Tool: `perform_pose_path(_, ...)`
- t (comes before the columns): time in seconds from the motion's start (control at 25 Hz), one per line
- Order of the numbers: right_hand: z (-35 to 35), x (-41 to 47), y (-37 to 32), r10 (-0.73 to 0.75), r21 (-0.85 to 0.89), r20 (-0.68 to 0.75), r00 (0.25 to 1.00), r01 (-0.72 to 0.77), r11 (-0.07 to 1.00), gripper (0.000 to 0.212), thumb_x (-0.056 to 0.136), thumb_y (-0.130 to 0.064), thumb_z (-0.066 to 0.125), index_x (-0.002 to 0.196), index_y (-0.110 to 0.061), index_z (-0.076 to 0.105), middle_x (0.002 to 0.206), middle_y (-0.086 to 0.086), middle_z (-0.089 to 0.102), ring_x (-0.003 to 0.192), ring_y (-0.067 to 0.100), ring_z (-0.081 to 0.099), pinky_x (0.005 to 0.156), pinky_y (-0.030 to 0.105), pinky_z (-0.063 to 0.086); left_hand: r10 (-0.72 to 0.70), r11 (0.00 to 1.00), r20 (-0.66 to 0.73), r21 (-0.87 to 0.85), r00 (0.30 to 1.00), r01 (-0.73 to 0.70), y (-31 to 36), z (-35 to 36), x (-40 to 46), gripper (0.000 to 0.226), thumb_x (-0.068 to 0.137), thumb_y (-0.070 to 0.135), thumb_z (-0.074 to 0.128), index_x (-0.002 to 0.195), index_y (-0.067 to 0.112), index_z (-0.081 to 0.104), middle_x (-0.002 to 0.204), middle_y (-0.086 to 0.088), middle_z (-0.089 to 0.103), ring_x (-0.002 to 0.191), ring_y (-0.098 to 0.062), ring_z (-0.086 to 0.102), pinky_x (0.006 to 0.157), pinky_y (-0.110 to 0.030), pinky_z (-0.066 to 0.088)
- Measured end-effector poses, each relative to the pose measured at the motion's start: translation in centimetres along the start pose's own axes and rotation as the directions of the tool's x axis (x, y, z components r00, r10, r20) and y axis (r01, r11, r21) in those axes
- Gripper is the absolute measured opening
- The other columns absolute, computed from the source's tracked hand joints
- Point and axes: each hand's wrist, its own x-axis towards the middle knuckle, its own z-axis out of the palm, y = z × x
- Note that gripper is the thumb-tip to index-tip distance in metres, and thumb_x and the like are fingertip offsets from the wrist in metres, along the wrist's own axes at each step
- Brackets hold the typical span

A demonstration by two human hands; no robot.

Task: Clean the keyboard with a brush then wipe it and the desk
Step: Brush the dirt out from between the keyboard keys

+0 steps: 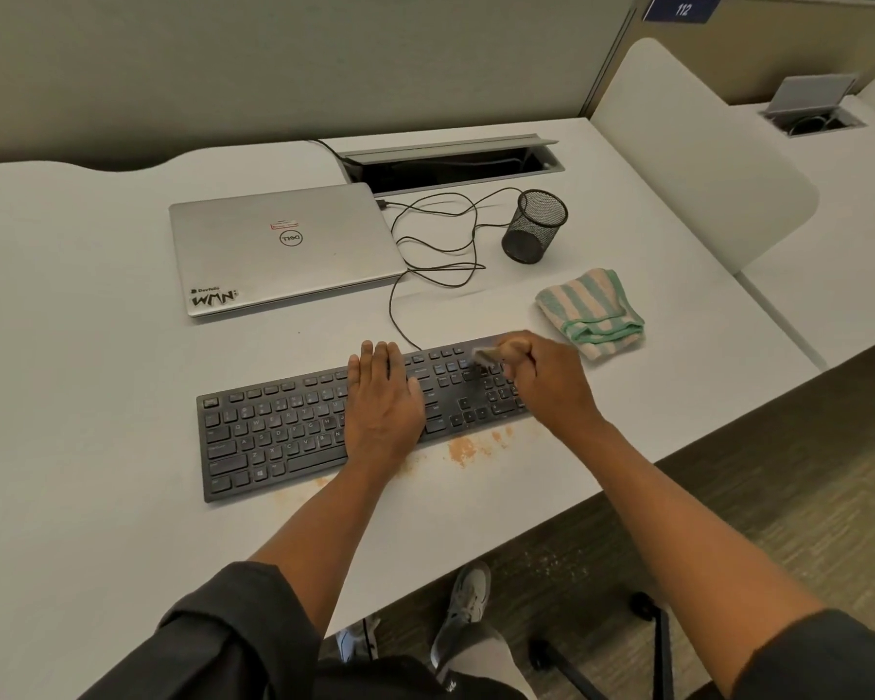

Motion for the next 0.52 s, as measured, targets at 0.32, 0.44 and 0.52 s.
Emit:
perform_pose_path(0.32, 0.1, 1.6, 1.0, 0.160, -0.180, 0.107, 0.981, -0.139, 0.974, 0.027, 0.086, -0.013, 0.048, 0.060, -0.012, 0.056, 0.063, -0.001, 0.064, 0.060, 0.021, 0.060, 0.056, 0.040, 0.052, -0.003, 1.000, 0.003, -0.005, 1.000, 0.003, 0.0, 0.1, 0.1, 0.064, 0.105, 0.034, 0.027, 0.159, 0.000, 0.017, 0.165, -0.019, 0.022, 0.156, -0.032, 0.010, 0.128, -0.044, 0.000)
perform_pose_path(0.44, -1.4, -0.4, 1.5, 0.174, -0.247, 0.240, 0.955, -0.113, 0.962, 0.026, 0.082, -0.007, 0.050, 0.058, 0.000, 0.057, 0.063, 0.012, 0.065, 0.059, 0.031, 0.062, 0.055, 0.046, 0.051, -0.001, 1.000, 0.008, -0.004, 1.000, 0.001, 0.0, 0.1, 0.1, 0.064, 0.105, 0.034, 0.027, 0.159, 0.000, 0.018, 0.165, -0.019, 0.022, 0.156, -0.032, 0.010, 0.128, -0.044, 0.000)
perform_pose_path(0.52, -2.1, -0.4, 1.3, 0.180, -0.193, 0.170, 0.969, -0.146, 0.970, 0.026, 0.087, -0.009, 0.050, 0.069, 0.003, 0.064, 0.065, 0.010, 0.068, 0.062, 0.024, 0.065, 0.060, 0.043, 0.053, -0.001, 1.000, -0.002, -0.003, 1.000, 0.001, 0.0, 0.1, 0.1, 0.064, 0.105, 0.034, 0.028, 0.158, 0.000, 0.019, 0.164, -0.020, 0.024, 0.155, -0.032, 0.011, 0.128, -0.045, 0.001)
